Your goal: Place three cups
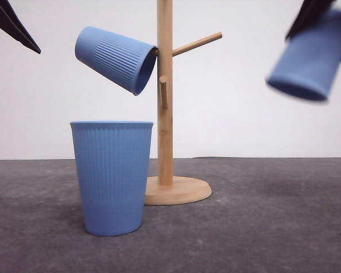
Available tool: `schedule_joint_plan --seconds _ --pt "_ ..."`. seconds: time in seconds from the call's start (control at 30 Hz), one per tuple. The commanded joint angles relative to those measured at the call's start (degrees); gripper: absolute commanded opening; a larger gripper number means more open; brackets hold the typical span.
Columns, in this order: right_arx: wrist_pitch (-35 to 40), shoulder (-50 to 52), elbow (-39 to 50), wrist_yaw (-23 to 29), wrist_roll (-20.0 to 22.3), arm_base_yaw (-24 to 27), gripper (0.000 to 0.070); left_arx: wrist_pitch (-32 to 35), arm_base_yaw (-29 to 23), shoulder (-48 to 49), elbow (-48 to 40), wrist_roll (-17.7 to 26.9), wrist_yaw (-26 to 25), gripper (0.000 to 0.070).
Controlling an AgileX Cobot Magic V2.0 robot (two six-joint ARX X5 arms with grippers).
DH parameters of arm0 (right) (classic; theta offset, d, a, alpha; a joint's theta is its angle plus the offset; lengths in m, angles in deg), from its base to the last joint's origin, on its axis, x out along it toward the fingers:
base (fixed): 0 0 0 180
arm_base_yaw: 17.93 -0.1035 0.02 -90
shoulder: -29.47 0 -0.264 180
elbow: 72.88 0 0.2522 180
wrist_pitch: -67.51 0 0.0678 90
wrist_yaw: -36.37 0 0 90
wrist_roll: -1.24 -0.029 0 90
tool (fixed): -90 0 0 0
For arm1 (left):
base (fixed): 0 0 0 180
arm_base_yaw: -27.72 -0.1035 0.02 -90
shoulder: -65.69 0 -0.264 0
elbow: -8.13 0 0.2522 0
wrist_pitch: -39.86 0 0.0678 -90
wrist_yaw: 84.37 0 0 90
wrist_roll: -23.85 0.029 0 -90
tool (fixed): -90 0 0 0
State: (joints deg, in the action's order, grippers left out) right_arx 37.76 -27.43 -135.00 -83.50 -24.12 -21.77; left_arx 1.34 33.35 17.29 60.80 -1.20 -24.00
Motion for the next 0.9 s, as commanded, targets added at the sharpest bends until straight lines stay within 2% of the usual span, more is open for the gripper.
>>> schedule_joint_plan --seconds 0.0,0.07,0.23,0.4,0.6,0.87 --pt "3.5 -0.7 -1.3 -5.3 -7.4 1.5 0.0435 0.5 0.0 -0.3 0.4 0.4 0.4 0.0544" --pt "9.5 -1.2 -1.4 -7.8 -12.0 2.6 0.0435 0.5 0.0 -0.3 0.4 0.4 0.7 0.0544" --pt "24.0 -5.0 -1.4 -9.9 -21.0 2.8 0.0435 0.6 0.0 -0.3 0.4 0.4 0.8 0.0544" --pt "34.3 -11.3 -1.4 -10.6 -27.1 1.1 0.0435 0.6 0.0 -0.3 0.4 0.4 1.4 0.0544" --pt "40.9 -17.7 -1.4 -10.6 -29.4 -1.9 0.0435 0.6 0.0 -0.3 0.4 0.4 1.8 0.0544" --pt "45.0 -23.6 -1.4 -9.8 -29.2 -6.1 0.0450 0.6 0.0 -0.3 0.4 0.4 2.7 0.0544"
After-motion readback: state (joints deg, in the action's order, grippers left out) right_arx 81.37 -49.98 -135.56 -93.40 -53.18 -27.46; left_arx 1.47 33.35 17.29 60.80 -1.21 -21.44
